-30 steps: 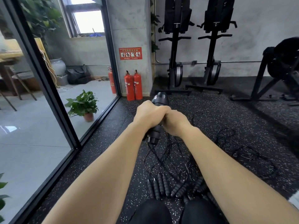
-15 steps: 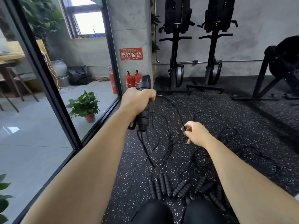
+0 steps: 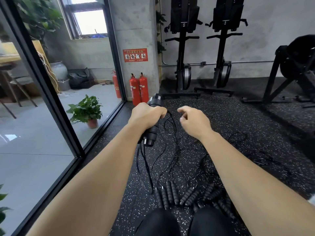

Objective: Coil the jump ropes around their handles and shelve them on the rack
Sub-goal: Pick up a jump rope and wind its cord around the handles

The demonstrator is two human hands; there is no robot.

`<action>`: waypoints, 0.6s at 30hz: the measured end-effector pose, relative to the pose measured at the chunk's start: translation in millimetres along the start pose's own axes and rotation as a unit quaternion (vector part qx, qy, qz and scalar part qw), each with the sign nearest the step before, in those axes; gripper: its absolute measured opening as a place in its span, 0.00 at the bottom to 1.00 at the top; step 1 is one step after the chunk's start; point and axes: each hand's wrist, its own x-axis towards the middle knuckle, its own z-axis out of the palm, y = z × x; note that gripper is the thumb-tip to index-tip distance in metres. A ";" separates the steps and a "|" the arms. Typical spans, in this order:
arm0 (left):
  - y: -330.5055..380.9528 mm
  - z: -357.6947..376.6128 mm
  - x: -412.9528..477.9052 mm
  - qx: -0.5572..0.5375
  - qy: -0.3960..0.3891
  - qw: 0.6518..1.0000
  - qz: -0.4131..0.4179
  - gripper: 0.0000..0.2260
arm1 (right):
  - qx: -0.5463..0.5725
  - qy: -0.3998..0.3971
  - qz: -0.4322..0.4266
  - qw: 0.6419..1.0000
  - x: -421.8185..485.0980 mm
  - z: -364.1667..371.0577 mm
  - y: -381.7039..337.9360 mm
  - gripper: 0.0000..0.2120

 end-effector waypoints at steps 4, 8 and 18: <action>-6.5 13.5 8.1 0.014 -0.010 1.000 -0.003 0.17 | 0.067 -0.092 -0.074 0.991 11.8 3.6 -21.3 0.17; -18.2 21.8 25.9 0.027 -0.038 0.999 -0.002 0.15 | 0.058 -0.098 -0.070 0.991 29.9 20.5 -12.2 0.07; -38.1 22.6 99.4 0.239 -0.069 0.968 0.016 0.19 | -0.066 -0.093 0.042 0.993 102.4 67.6 60.5 0.14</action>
